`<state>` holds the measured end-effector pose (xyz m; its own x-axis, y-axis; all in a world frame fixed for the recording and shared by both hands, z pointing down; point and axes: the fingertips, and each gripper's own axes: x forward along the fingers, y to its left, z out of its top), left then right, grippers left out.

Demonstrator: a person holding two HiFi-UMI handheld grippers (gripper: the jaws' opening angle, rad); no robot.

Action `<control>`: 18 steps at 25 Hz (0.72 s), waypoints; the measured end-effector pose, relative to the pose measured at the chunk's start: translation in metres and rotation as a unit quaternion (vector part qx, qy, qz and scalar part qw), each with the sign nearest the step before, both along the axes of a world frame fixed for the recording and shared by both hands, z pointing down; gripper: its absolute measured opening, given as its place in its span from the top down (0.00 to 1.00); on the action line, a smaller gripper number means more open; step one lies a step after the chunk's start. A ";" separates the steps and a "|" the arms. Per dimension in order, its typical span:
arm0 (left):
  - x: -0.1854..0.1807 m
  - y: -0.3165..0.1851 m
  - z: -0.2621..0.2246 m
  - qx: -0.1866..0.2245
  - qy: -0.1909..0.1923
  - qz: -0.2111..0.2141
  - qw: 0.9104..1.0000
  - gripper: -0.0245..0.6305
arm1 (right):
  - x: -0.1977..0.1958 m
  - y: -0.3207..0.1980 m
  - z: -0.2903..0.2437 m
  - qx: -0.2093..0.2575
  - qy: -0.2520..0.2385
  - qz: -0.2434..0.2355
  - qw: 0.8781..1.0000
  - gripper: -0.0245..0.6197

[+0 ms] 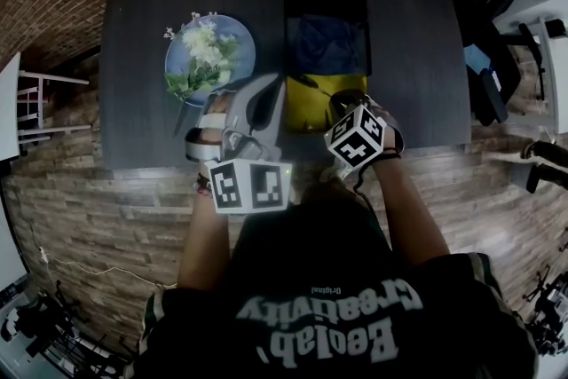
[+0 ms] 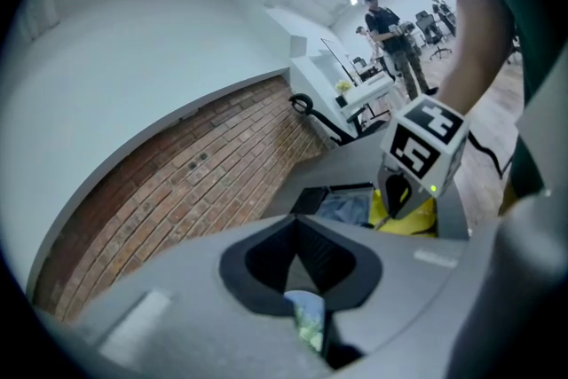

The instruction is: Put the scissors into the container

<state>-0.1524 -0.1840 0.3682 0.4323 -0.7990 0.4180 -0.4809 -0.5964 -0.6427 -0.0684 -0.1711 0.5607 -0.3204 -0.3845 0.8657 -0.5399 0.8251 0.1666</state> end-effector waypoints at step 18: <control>-0.001 0.000 0.010 -0.014 -0.002 0.010 1.000 0.96 | 0.011 0.005 0.043 -0.042 0.062 0.007 0.997 0.94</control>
